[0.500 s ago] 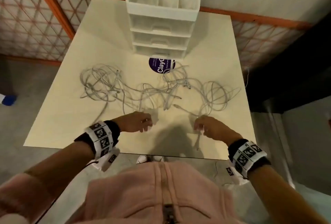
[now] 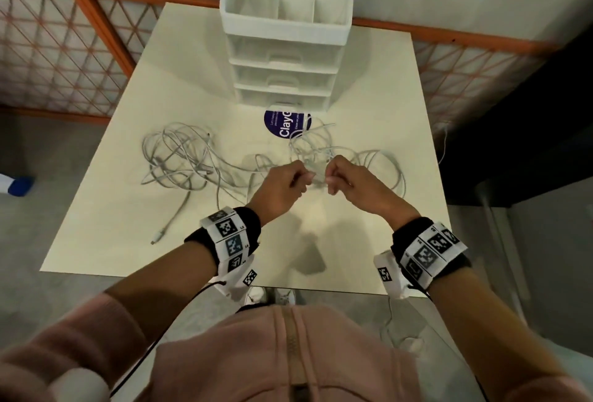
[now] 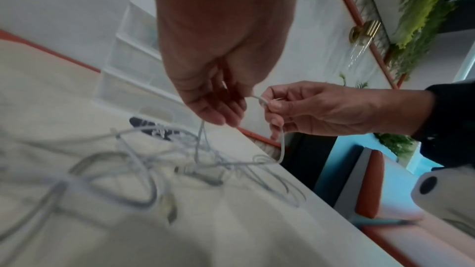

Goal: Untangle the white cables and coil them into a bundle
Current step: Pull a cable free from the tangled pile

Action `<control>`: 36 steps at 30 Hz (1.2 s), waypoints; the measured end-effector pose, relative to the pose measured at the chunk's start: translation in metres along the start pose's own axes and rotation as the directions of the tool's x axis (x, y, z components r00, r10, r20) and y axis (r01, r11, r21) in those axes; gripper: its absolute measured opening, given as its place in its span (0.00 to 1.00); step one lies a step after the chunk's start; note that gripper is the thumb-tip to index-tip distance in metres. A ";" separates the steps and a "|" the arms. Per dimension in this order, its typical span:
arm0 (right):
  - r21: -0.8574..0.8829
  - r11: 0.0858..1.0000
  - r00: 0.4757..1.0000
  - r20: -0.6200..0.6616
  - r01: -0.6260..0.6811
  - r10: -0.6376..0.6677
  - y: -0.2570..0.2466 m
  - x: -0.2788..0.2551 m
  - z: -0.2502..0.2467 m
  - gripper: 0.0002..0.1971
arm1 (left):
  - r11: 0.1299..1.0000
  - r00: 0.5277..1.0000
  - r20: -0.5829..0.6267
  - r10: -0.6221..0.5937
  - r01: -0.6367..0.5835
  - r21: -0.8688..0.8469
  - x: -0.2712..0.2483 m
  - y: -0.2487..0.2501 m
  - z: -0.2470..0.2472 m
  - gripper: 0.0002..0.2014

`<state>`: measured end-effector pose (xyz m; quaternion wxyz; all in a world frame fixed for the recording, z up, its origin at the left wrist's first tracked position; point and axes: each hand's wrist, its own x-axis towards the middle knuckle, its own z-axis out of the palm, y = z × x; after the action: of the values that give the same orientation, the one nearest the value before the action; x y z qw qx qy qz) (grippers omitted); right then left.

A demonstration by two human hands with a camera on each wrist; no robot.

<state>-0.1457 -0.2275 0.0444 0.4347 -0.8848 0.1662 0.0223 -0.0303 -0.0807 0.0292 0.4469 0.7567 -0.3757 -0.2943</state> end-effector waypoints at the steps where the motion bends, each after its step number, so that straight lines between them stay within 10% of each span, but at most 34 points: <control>1: 0.035 0.999 1.000 -0.015 0.015 -0.014 -0.007 0.004 -0.001 0.04 | 0.999 0.996 -0.092 -0.022 0.019 -0.032 0.003 0.002 -0.006 0.12; 9: 0.170 0.975 0.989 0.029 0.141 -0.148 -0.043 0.039 0.009 0.05 | 0.910 0.910 -0.387 -0.148 -0.027 -0.413 0.018 0.036 -0.057 0.12; 12: 0.073 0.994 0.984 0.154 0.079 -0.089 -0.023 0.040 0.009 0.12 | 0.766 0.811 -0.534 -0.239 -0.180 -0.617 0.018 0.046 -0.089 0.11; 17: -0.135 0.987 0.981 0.159 -0.088 0.109 0.042 0.028 -0.025 0.17 | 0.856 0.613 -0.756 -0.229 -0.243 -0.456 0.010 0.026 -0.147 0.13; 21: -0.161 0.982 0.988 0.093 -0.103 0.119 0.040 0.031 -0.043 0.17 | 0.957 0.759 -0.649 -0.047 -0.151 -0.246 0.001 0.017 -0.145 0.11; 24: -0.161 0.986 0.993 0.115 0.053 -0.035 -0.010 0.040 -0.042 0.12 | 0.993 0.959 -0.282 0.017 -0.050 -0.110 -0.003 0.027 -0.108 0.07; 26: -0.133 0.982 0.983 0.142 0.135 -0.116 -0.046 0.050 -0.046 0.10 | 0.998 0.996 -0.092 0.020 -0.025 -0.057 0.006 0.035 -0.089 0.16; 31: -0.062 0.977 0.972 0.130 0.206 -0.197 -0.094 0.068 -0.073 0.06 | 0.986 0.963 -0.215 0.162 -0.166 0.000 0.027 0.052 -0.103 0.08; 36: -0.130 0.987 0.986 0.149 0.091 -0.071 -0.040 0.075 -0.065 0.07 | 0.959 0.789 -0.549 0.276 -0.190 0.210 0.028 0.044 -0.150 0.11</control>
<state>-0.0695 -0.2757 0.1015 0.3848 -0.9145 0.0963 0.0799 0.0885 -0.0494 0.1301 0.5165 0.7876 -0.3346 0.0322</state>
